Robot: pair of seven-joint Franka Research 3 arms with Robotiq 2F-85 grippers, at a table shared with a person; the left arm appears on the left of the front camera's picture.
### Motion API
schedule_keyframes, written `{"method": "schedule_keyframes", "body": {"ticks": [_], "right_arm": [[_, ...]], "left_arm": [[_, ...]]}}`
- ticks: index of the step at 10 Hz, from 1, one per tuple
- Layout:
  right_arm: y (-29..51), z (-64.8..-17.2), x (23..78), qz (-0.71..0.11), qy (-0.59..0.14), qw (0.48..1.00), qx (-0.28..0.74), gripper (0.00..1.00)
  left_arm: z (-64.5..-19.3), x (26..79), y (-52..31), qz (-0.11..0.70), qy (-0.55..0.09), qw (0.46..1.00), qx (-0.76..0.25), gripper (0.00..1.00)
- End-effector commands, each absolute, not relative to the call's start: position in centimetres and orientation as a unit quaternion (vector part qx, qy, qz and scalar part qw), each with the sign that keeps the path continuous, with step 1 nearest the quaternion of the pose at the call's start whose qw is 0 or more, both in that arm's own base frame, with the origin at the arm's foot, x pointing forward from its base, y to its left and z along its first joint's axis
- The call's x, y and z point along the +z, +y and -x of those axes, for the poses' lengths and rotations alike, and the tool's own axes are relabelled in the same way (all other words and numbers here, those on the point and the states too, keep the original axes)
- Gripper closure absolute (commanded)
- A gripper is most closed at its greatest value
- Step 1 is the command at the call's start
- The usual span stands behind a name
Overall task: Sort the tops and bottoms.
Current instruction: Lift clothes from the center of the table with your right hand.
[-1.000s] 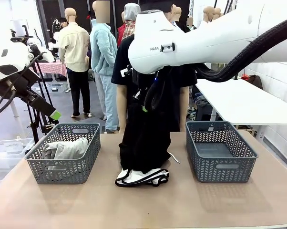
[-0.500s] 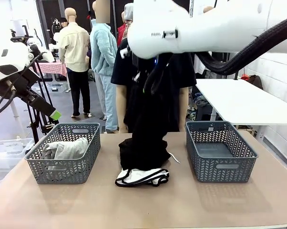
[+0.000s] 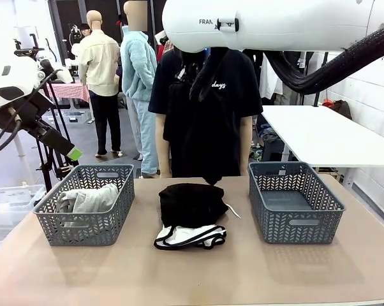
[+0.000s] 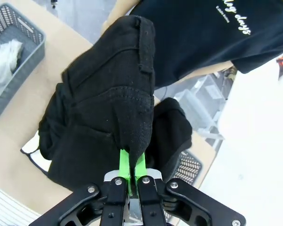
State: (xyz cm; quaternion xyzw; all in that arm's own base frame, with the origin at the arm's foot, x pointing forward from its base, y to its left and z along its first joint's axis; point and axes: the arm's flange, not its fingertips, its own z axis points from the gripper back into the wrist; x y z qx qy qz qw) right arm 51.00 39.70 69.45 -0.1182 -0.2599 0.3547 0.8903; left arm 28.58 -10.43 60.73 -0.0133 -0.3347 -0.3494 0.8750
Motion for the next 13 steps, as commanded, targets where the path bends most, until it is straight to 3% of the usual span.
{"method": "schedule_keyframes", "body": {"ticks": [1, 13], "right_arm": [[39.45, -50.94, 69.30, 0.114, -0.255, 0.892, 0.355, 1.00], [39.45, -50.94, 69.30, 0.114, -0.255, 0.892, 0.355, 1.00]], "left_arm": [[-28.52, 60.64, -10.24, 0.015, -0.333, 0.876, -0.349, 0.00], [-28.52, 60.64, -10.24, 0.015, -0.333, 0.876, -0.349, 0.00]]}}
